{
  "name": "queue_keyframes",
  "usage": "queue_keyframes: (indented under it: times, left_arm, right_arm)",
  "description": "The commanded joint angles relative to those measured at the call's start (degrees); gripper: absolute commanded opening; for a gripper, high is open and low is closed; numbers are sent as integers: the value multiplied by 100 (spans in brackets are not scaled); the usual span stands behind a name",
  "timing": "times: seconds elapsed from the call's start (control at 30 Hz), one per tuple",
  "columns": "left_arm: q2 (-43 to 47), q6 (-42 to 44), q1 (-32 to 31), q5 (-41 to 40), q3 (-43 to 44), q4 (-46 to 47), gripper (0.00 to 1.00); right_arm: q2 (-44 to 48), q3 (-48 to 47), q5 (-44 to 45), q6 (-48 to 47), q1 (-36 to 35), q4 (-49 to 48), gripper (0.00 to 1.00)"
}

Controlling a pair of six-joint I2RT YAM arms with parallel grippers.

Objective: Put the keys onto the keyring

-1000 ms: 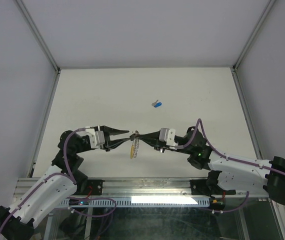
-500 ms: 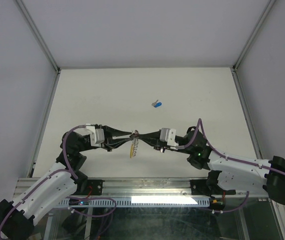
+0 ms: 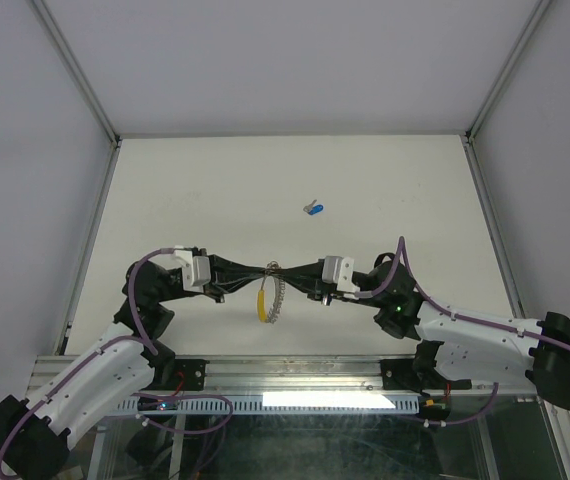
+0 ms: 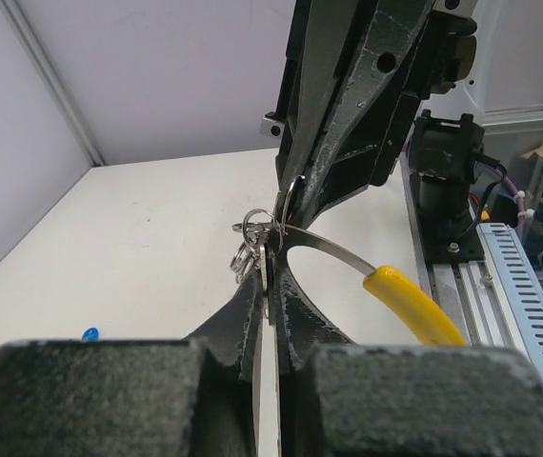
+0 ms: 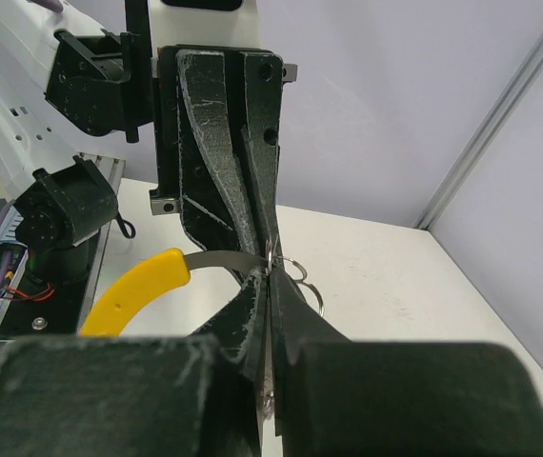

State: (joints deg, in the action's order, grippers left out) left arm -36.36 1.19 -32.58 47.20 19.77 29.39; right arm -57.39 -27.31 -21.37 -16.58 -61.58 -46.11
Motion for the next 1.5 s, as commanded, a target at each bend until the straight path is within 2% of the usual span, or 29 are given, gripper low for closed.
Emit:
queue_keyframes:
  times: [0.0,0.3,0.43,0.53,0.67,0.97,1.27,1.47]
  left_arm:
    - [-4,242,-55,110,219,-287,0]
    - [-16,1055,-64,186,558,-1405,0]
    - [-27,1111,-63,229,718,-1540,0]
    - [60,1031,-64,92,828,-1553,17]
    - [336,1023,-69,-44,936,-1586,25]
    - [659,1040,-58,302,1152,-1615,23]
    - [291,970,-64,902,1128,-1358,24]
    - [196,986,-64,920,1003,-1261,24]
  right_arm:
    - [29,-214,7,126,14,-694,0]
    - [-113,-194,75,299,12,-1143,0]
    - [-249,-166,102,383,15,-1390,0]
    - [-223,-164,30,295,14,-1205,0]
    - [-23,-157,-50,86,13,-704,0]
    - [279,-215,-258,-176,13,14,0]
    - [203,-322,-461,-170,6,-5,0]
    - [206,-341,-557,-153,8,-17,0]
